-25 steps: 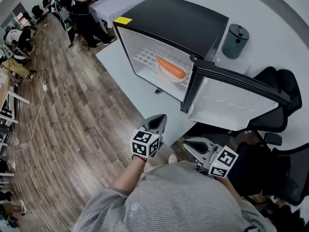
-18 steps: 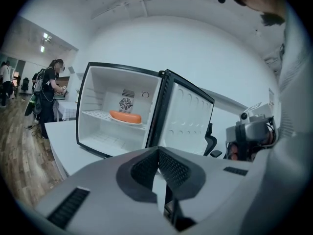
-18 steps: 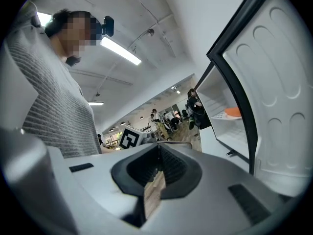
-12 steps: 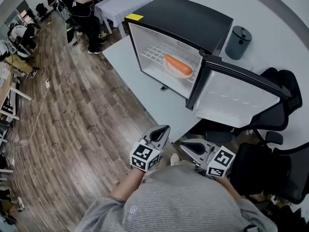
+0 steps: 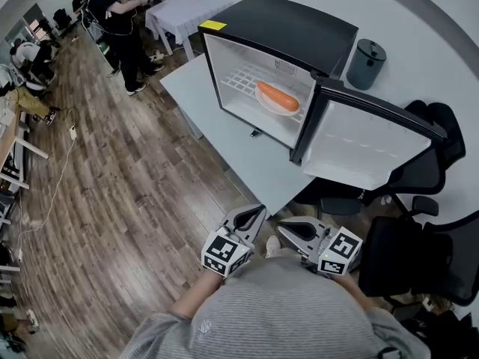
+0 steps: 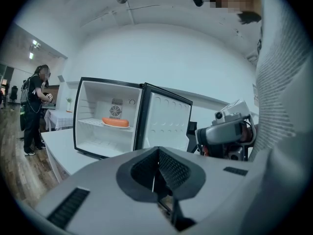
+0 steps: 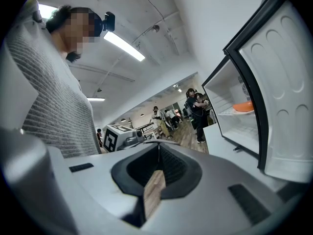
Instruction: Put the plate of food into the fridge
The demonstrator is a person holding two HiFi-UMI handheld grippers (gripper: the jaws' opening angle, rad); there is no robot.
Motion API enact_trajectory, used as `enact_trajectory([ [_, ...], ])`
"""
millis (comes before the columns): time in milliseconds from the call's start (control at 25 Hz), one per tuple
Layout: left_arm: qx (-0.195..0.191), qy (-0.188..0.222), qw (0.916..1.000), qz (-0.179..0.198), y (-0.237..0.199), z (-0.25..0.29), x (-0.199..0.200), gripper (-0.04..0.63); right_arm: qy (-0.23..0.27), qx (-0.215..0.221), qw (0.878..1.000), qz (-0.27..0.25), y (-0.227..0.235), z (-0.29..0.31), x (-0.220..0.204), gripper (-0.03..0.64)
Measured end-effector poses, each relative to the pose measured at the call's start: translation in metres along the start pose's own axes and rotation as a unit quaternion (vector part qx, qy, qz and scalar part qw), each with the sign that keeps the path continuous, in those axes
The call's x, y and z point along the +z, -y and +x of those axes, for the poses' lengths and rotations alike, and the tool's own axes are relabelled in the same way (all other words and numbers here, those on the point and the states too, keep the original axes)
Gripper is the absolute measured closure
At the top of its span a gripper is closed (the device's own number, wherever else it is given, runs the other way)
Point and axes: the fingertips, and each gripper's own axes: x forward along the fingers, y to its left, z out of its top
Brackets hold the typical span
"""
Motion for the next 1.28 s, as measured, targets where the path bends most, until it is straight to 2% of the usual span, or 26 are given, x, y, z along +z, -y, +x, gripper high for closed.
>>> enact_trajectory([
  [280,-0.016,0.016,0.9996,0.017,0.016,-0.011,0.011,0.584,0.009,-0.011,1.0,-0.006,-0.008,-0.003,-0.001,0.603],
  [640,-0.034,0.034,0.9988,0.013,0.031,-0.017,0.015,0.584,0.017,-0.023,0.999,-0.017,-0.012,-0.009,0.001,0.603],
  [1280,-0.065,0.033,0.9973,0.012,0.048,-0.013,0.013,0.584,0.007,-0.044,0.998,-0.041,-0.007,-0.017,-0.001,0.604],
])
